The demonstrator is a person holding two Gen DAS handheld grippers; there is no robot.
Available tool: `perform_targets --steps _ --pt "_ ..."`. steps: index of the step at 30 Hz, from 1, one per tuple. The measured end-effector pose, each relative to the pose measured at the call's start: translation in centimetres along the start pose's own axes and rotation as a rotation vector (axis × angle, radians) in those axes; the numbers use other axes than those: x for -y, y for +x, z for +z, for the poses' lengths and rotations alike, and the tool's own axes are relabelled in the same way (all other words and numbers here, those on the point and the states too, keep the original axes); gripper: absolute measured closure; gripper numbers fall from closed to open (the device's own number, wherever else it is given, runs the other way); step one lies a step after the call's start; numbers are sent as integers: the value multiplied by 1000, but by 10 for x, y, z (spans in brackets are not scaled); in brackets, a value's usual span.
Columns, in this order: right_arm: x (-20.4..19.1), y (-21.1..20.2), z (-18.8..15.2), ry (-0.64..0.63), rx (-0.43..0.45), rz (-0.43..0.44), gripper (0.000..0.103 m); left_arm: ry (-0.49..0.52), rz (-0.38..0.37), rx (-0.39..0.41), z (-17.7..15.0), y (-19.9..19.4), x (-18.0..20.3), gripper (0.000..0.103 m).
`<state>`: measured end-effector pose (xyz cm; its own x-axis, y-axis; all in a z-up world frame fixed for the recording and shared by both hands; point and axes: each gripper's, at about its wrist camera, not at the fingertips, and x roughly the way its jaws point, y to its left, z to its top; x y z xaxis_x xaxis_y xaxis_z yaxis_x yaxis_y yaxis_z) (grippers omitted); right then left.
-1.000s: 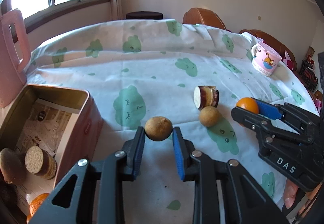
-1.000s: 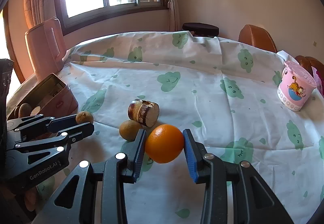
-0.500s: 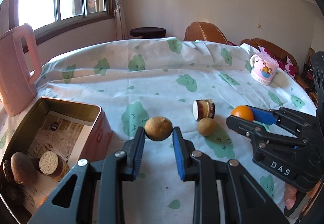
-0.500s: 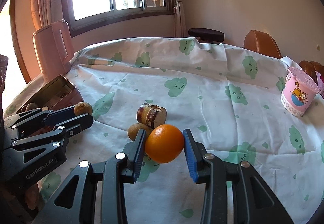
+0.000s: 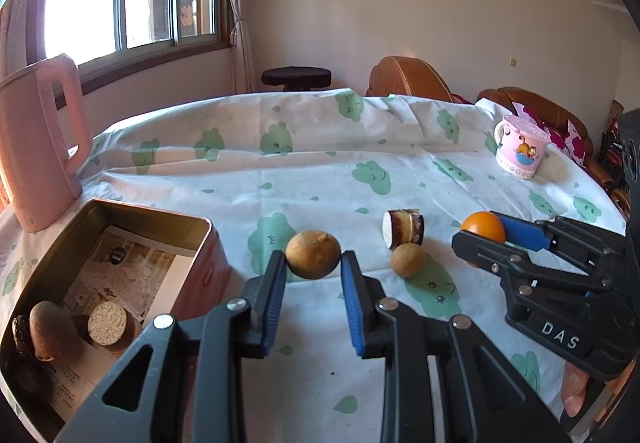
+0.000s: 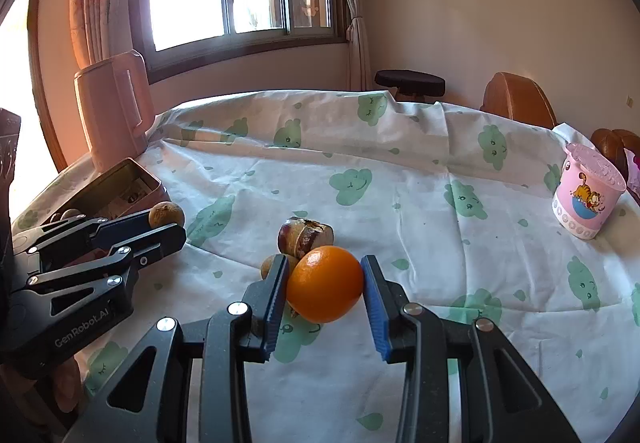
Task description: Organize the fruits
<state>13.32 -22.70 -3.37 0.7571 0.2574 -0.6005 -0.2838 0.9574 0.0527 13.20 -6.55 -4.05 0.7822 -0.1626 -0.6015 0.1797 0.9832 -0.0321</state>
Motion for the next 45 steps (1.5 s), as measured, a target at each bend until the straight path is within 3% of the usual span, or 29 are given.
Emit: perform_targets --steps 45 --pt "4 -17 -1 11 92 -8 64 -5 40 100 2 -20 0 74"
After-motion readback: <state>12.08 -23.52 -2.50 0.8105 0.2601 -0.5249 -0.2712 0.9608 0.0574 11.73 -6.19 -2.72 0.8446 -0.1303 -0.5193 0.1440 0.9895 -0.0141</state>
